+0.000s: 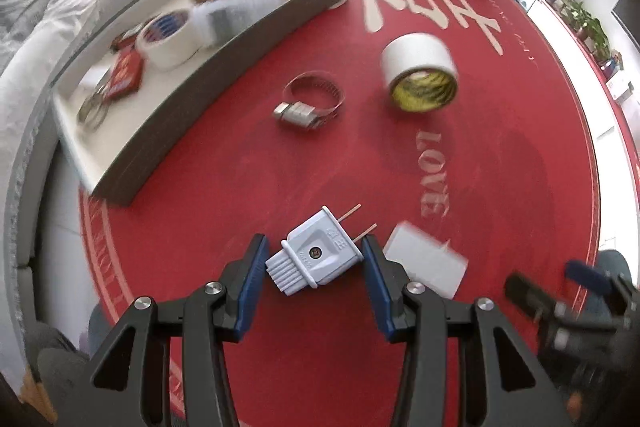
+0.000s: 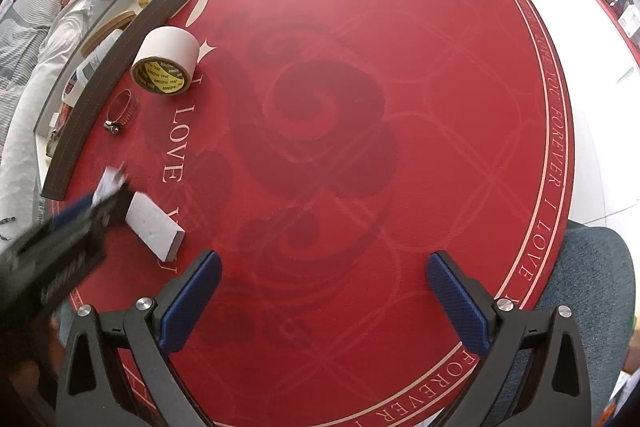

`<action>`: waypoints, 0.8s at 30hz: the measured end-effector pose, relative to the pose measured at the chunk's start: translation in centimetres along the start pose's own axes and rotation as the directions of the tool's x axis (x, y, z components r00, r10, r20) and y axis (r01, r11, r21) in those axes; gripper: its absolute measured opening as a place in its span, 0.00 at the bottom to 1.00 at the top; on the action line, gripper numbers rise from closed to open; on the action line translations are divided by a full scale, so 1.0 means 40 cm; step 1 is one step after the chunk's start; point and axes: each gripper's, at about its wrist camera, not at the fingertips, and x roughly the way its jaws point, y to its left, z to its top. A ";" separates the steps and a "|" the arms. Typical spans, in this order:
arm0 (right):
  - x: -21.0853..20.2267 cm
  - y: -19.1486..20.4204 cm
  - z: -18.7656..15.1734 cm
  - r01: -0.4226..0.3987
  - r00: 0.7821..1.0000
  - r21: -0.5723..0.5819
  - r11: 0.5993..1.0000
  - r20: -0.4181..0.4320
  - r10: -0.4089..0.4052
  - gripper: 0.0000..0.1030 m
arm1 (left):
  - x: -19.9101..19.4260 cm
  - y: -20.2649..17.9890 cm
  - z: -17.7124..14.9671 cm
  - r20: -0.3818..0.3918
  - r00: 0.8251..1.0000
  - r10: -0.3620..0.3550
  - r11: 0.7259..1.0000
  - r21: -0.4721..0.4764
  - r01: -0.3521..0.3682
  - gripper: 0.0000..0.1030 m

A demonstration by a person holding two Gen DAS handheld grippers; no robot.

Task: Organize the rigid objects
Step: 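Move the left tool to the white plug while the right tool approaches the tape roll, then grasp the white plug with the left tool while the right tool grasps the masking tape roll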

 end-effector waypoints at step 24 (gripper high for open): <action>0.003 0.169 0.305 -0.193 0.980 -0.019 0.981 0.055 0.193 1.00 | -0.011 0.014 -0.036 0.048 0.999 0.017 1.000 0.003 -0.017 0.49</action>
